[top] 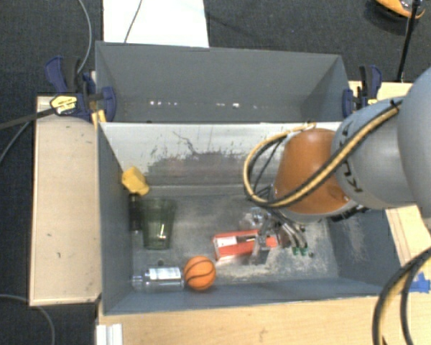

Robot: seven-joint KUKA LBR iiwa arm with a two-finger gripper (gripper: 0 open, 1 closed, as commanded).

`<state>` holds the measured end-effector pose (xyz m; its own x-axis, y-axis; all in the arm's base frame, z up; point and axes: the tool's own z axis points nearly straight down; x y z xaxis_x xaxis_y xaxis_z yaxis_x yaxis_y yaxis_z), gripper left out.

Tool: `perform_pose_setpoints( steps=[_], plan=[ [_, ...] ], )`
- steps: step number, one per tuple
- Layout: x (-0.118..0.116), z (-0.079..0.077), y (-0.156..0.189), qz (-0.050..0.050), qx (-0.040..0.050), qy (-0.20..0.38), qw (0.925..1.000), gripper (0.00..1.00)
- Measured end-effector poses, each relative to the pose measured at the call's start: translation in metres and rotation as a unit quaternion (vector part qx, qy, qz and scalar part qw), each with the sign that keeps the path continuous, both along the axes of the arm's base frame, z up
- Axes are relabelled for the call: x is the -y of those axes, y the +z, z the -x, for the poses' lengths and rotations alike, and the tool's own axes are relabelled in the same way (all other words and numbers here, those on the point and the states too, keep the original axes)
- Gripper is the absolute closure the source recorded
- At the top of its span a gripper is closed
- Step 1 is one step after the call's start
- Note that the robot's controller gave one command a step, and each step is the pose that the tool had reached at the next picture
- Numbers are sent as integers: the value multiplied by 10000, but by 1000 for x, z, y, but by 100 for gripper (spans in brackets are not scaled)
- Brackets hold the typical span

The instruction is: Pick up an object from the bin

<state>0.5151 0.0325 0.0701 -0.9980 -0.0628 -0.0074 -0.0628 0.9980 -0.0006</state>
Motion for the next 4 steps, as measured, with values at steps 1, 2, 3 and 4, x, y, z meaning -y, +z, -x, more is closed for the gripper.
perform_pose_setpoints(
  steps=[1, 2, 3, 4],
  plan=[
    [0, 0, 0, 1, 0, 20, 10000, 100],
    [0, 0, 0, 2, 1, 38, 10000, 100],
    [0, 0, 0, 3, 1, 45, 10000, 100],
    [0, 0, 0, 3, 1, 43, 10000, 100]
  ],
)
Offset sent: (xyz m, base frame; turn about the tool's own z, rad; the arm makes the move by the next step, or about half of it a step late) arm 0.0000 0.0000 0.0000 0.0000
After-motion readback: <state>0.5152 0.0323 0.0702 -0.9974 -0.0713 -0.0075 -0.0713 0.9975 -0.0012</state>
